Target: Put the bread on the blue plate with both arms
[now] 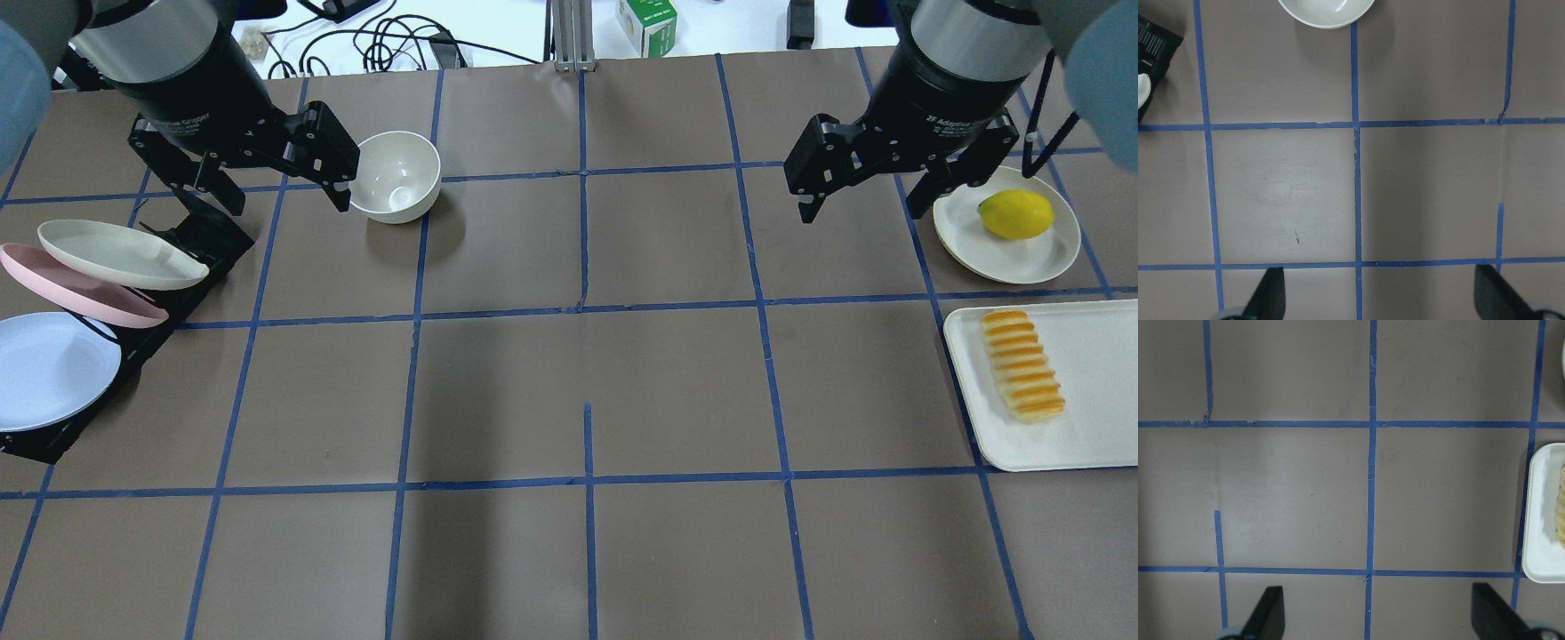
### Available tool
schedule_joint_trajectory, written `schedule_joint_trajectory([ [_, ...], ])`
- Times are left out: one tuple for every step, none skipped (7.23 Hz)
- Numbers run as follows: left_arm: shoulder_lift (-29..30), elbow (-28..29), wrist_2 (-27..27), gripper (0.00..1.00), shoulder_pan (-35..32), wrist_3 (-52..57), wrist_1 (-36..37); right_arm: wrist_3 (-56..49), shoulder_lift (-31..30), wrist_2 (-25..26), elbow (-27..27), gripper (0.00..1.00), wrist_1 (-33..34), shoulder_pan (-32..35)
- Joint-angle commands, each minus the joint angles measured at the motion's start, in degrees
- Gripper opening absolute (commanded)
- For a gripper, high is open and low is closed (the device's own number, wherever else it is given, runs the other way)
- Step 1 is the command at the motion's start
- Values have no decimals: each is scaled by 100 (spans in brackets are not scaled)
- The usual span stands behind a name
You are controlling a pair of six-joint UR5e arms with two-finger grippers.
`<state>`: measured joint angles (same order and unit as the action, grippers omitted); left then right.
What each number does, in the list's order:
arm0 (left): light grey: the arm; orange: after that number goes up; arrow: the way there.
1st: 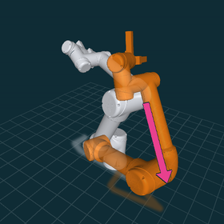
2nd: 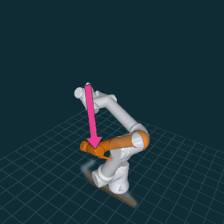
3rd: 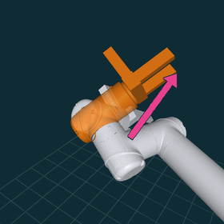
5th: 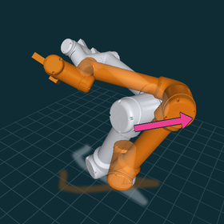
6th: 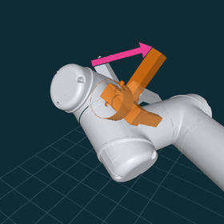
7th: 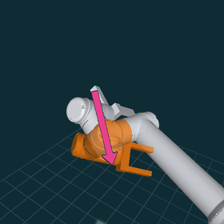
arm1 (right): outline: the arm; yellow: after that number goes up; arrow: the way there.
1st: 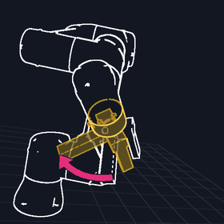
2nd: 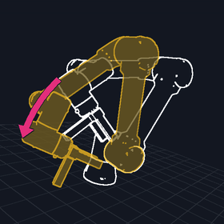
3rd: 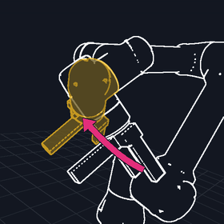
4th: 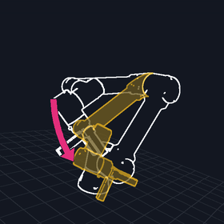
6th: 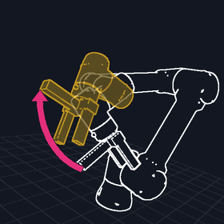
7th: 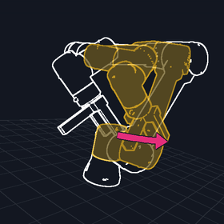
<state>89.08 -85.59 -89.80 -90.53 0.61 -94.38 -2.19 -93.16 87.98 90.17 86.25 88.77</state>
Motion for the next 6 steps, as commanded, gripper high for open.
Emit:
schedule_joint_trajectory([
  [-22,-10,-3,100,0,9,-1,8,-1,17,1,100,-178,0],
  [-31,-1,-3,100,0,9,7,8,-1,18,1,100,-179,-8],
  [-48,-1,-20,100,0,-17,7,8,-1,18,-8,100,-179,-9],
  [-83,-19,-29,100,9,52,7,8,-1,18,-8,100,-170,-9],
  [-179,-36,-55,100,113,105,-27,8,-1,26,-8,100,-179,-26],
  [-293,-37,-377,100,454,323,-10,8,-1,18,-8,100,-118,-52],
])
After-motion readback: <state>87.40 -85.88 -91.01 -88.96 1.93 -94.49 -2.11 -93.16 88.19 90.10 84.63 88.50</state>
